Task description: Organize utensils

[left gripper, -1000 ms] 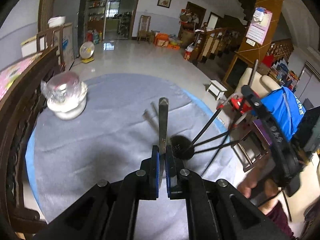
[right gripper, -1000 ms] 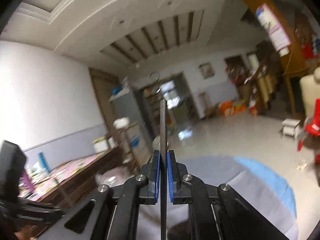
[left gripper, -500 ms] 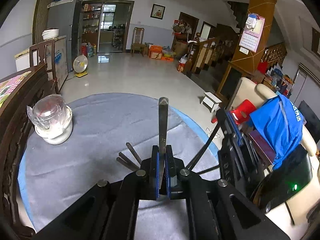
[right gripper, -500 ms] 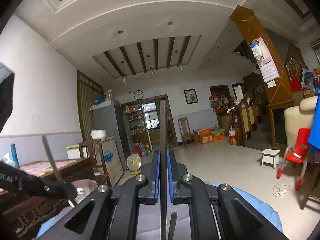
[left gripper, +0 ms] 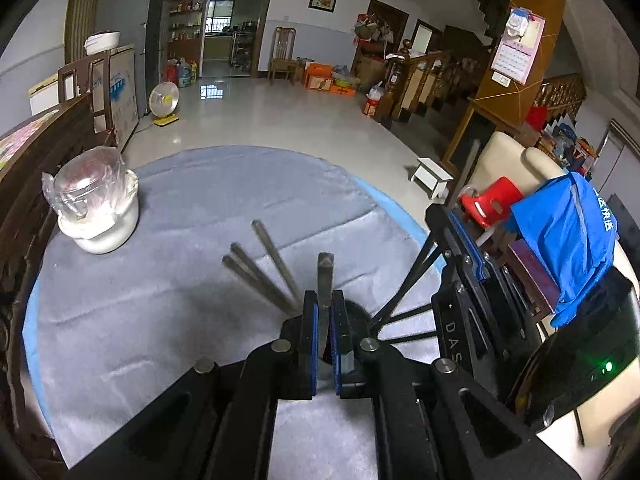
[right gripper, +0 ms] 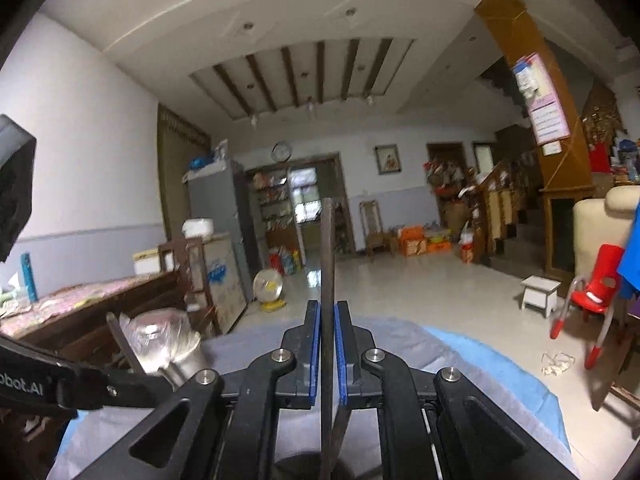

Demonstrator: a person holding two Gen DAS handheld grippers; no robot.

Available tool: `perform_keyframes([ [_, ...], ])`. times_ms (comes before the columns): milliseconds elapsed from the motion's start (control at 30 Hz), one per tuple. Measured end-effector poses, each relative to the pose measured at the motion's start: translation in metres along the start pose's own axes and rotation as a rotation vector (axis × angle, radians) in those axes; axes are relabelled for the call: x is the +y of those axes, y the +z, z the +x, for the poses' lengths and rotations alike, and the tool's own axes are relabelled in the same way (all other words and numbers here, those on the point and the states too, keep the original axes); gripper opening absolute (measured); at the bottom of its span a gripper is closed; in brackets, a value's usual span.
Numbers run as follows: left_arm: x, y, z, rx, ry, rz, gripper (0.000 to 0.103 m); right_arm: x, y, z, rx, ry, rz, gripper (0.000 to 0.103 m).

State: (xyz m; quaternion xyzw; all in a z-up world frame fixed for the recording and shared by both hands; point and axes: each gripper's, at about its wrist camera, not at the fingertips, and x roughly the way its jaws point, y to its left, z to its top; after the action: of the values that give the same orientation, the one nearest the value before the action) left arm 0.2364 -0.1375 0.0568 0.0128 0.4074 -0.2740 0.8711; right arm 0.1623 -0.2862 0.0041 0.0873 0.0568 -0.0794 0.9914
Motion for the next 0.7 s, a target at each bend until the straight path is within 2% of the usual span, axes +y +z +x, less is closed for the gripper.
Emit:
perform_keyframes([
  [33,0.001,-0.002,-0.002,0.003,0.012,0.001,0.007,-0.001,-0.002,-0.003,0.009,0.012,0.002,0.008],
  [100,0.004,-0.009,-0.007,0.021,0.027,-0.004,0.018,-0.002,-0.005,-0.004,0.063,0.040,0.007,0.009],
  [167,0.008,-0.019,-0.015,0.025,0.059,-0.012,0.050,-0.004,-0.005,-0.004,0.110,0.056,0.010,0.010],
  [200,0.011,-0.024,-0.020,0.017,0.090,-0.014,0.054,-0.006,-0.006,-0.005,0.128,0.063,0.012,0.011],
  [300,0.019,-0.038,-0.035,-0.008,0.169,-0.007,0.055,-0.014,-0.006,-0.012,0.183,0.077,0.037,0.011],
  [500,0.034,-0.061,-0.052,-0.017,0.351,-0.005,0.062,-0.019,-0.002,-0.033,0.216,0.091,0.081,0.018],
  [533,0.036,-0.065,-0.056,-0.027,0.387,-0.002,0.062,-0.018,0.000,-0.040,0.212,0.092,0.077,0.024],
  [600,0.040,-0.070,-0.061,-0.040,0.440,0.004,0.062,-0.013,0.003,-0.049,0.199,0.090,0.068,0.046],
  [633,0.042,-0.071,-0.062,-0.041,0.455,0.004,0.062,-0.009,0.006,-0.056,0.183,0.088,0.062,0.074],
  [667,0.043,-0.073,-0.064,-0.043,0.473,0.004,0.062,-0.005,0.011,-0.063,0.156,0.084,0.057,0.078],
  [700,0.044,-0.076,-0.067,-0.050,0.490,0.008,0.062,-0.002,0.013,-0.072,0.121,0.082,0.052,0.078],
])
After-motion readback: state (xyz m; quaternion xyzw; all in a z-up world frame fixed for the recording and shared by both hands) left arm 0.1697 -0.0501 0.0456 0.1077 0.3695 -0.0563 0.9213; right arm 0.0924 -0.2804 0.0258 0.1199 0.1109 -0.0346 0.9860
